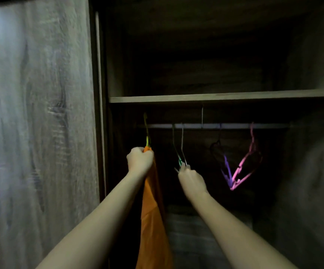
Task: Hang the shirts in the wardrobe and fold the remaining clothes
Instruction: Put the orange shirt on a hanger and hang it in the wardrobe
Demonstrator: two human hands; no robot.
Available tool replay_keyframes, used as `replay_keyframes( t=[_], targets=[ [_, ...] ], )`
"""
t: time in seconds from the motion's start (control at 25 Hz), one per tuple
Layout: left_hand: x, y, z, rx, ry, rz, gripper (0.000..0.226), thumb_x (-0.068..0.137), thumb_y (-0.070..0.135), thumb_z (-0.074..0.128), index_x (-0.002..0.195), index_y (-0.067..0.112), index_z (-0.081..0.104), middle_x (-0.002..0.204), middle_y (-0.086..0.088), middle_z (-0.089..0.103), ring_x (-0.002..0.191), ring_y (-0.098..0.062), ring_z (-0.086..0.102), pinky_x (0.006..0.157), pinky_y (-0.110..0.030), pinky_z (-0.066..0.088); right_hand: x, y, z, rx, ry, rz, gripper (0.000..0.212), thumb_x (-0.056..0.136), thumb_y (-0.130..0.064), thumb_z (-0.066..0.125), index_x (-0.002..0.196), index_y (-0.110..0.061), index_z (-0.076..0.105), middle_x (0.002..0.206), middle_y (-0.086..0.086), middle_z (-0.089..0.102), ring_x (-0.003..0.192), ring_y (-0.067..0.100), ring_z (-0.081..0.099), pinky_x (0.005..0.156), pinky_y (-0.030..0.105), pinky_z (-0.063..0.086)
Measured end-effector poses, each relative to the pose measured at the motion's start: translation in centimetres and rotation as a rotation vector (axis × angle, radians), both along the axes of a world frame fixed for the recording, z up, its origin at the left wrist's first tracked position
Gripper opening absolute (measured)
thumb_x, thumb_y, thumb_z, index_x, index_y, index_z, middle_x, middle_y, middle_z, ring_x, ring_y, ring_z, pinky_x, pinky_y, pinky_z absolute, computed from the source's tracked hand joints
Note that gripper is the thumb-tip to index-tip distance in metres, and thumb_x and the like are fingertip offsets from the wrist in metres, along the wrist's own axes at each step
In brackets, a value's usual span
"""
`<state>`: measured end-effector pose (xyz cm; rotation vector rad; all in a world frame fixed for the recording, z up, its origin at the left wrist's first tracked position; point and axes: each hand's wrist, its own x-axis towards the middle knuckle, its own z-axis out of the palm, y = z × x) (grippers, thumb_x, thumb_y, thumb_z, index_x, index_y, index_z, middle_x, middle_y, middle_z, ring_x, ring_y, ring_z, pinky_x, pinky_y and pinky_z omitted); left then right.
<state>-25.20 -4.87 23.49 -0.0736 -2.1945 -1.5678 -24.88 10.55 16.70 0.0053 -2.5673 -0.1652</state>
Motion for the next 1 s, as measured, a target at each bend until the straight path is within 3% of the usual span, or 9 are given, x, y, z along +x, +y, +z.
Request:
replay_keyframes(
  t=[0.12, 0.2, 0.32, 0.36, 0.44, 0.52, 0.64, 0.84, 1.0],
  targets=[
    [-3.4, 1.9, 1.4, -0.038, -0.01, 0.068, 0.02, 0.08, 0.013, 0.05, 0.071, 0.007, 0.066, 0.085, -0.016, 0.066, 0.084, -0.035, 0.062, 0.076, -0.037, 0.051, 0.2, 0.3, -0.2, 0.059, 0.006, 0.019, 0.055, 0.093, 0.011, 0.035, 0.144, 0.007, 0.016, 0.144, 0.028, 0.035, 0.098, 0.027, 0.067, 0.077, 0.032, 0.055],
    [-5.6, 2.7, 1.4, -0.072, -0.033, 0.118, 0.021, 0.081, 0.013, 0.049, 0.083, 0.001, 0.066, 0.095, -0.018, 0.065, 0.091, -0.036, 0.061, 0.083, -0.04, 0.051, 0.1, 0.2, -0.9, 0.083, 0.03, 0.023, 0.055, 0.092, 0.013, 0.034, 0.143, 0.008, 0.016, 0.144, 0.03, 0.033, 0.094, 0.026, 0.069, 0.074, 0.032, 0.056],
    [-7.7, 3.2, 0.2, -0.091, -0.08, 0.154, 0.024, 0.083, 0.013, 0.048, 0.094, 0.0, 0.064, 0.104, -0.018, 0.062, 0.097, -0.035, 0.059, 0.086, -0.039, 0.051, -0.3, 0.5, -1.6, 0.07, 0.103, 0.015, 0.055, 0.087, 0.01, 0.047, 0.139, 0.009, 0.03, 0.135, 0.03, 0.046, 0.074, 0.022, 0.073, 0.058, 0.029, 0.057],
    [-8.1, 3.4, -0.5, -0.098, -0.094, 0.153, 0.023, 0.085, 0.013, 0.048, 0.095, 0.0, 0.063, 0.105, -0.017, 0.061, 0.096, -0.034, 0.059, 0.084, -0.037, 0.049, -0.4, 0.6, -1.7, 0.058, 0.1, 0.017, 0.056, 0.08, 0.009, 0.058, 0.133, 0.009, 0.04, 0.127, 0.031, 0.053, 0.063, 0.021, 0.072, 0.049, 0.027, 0.055],
    [-8.4, 3.8, -1.6, -0.105, -0.118, 0.164, 0.022, 0.087, 0.013, 0.048, 0.097, 0.0, 0.062, 0.106, -0.016, 0.061, 0.097, -0.033, 0.058, 0.085, -0.036, 0.049, -0.8, 0.7, -1.8, 0.055, 0.113, 0.02, 0.063, 0.048, 0.01, 0.082, 0.108, 0.013, 0.062, 0.099, 0.032, 0.066, 0.033, 0.02, 0.059, 0.028, 0.023, 0.042],
    [-8.8, 4.0, -2.2, -0.077, -0.131, 0.178, 0.02, 0.088, 0.013, 0.048, 0.096, 0.0, 0.062, 0.105, -0.015, 0.061, 0.099, -0.033, 0.059, 0.088, -0.038, 0.051, -0.8, 1.0, -2.1, 0.042, 0.154, 0.063, 0.066, 0.025, 0.012, 0.086, 0.089, 0.012, 0.07, 0.08, 0.03, 0.069, 0.02, 0.019, 0.046, 0.02, 0.019, 0.031],
    [-9.3, 4.1, -2.1, -0.101, -0.155, 0.173, 0.018, 0.089, 0.014, 0.048, 0.097, 0.002, 0.059, 0.107, -0.014, 0.059, 0.104, -0.033, 0.057, 0.09, -0.038, 0.049, -0.8, 1.3, -2.2, 0.07, 0.196, 0.103, 0.063, 0.024, 0.011, 0.086, 0.085, 0.01, 0.071, 0.077, 0.028, 0.069, 0.019, 0.019, 0.045, 0.02, 0.018, 0.029],
    [-8.3, 4.5, -2.9, -0.237, -0.223, 0.066, 0.036, 0.093, 0.012, 0.044, 0.127, 0.002, 0.044, 0.123, -0.021, 0.053, 0.11, -0.036, 0.056, 0.096, -0.045, 0.048, -1.2, 1.8, -2.6, 0.086, 0.188, 0.114, 0.063, 0.028, 0.009, 0.087, 0.089, 0.011, 0.07, 0.08, 0.027, 0.07, 0.021, 0.021, 0.047, 0.022, 0.018, 0.032],
    [-5.9, 3.5, -2.4, -0.359, -0.317, -0.003, 0.072, 0.096, 0.03, 0.045, 0.149, 0.003, 0.004, 0.144, -0.024, 0.035, 0.125, -0.037, 0.047, 0.104, -0.045, 0.041, -1.0, 2.1, -2.2, -0.009, 0.199, 0.114, 0.062, 0.041, -0.007, 0.091, 0.096, 0.01, 0.069, 0.086, 0.026, 0.07, 0.036, 0.026, 0.06, 0.027, 0.023, 0.04]
  ],
)
